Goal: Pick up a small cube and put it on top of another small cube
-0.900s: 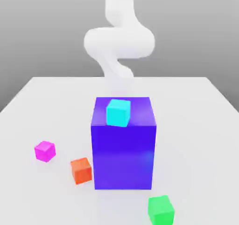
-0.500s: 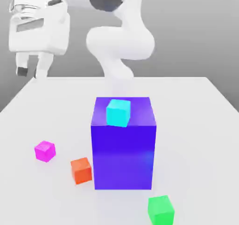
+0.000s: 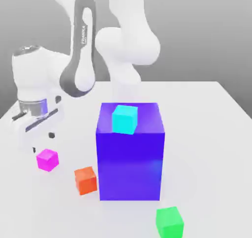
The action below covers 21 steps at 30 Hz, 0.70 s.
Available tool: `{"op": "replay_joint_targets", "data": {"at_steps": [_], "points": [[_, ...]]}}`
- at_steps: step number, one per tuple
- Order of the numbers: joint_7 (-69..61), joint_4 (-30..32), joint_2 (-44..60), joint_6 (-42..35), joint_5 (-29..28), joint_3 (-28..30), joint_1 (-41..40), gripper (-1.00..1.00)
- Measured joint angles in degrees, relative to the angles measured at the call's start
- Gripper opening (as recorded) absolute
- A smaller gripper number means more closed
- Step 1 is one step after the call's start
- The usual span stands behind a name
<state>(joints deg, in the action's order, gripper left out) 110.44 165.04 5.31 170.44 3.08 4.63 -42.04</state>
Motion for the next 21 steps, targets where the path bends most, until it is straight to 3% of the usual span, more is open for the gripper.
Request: {"op": "replay_joint_targets", "data": {"at_steps": [4, 5, 12, 21], "points": [[-1.9, -1.5, 8.3, 6.7, 2.7, -3.4, -2.8, 0.00], [-2.0, -1.7, 9.7, 7.9, 2.8, -3.9, -3.3, -1.00], [-1.9, -1.7, 9.8, 8.0, 2.7, -4.1, -3.5, -1.00], [1.0, 0.7, -5.6, -4.1, -4.6, -2.6, -2.1, -1.00]]}}
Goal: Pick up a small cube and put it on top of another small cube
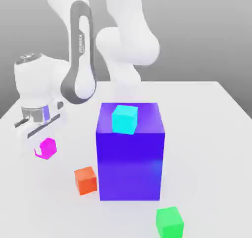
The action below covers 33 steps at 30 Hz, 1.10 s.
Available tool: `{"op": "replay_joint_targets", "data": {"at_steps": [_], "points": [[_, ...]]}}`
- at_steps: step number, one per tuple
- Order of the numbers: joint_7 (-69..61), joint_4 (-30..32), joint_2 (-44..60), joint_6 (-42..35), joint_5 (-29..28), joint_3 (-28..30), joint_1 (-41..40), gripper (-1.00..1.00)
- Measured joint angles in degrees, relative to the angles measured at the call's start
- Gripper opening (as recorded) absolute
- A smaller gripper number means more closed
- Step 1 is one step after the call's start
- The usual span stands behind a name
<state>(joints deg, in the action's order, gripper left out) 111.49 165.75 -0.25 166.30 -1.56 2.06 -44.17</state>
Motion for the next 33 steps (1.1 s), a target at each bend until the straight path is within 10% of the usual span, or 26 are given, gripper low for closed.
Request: {"op": "replay_joint_targets", "data": {"at_steps": [24, 29, 30, 33], "points": [[-53.8, -24.9, 9.3, -17.3, -6.8, -30.7, 24.2, -1.00], [-50.9, -25.8, 17.1, -12.0, -15.2, -27.6, 28.6, -1.00], [-49.7, -26.0, 18.7, -10.7, -16.8, -26.4, 29.5, 1.00], [-49.7, -26.0, 18.7, -10.7, -16.8, -26.4, 29.5, 1.00]]}}
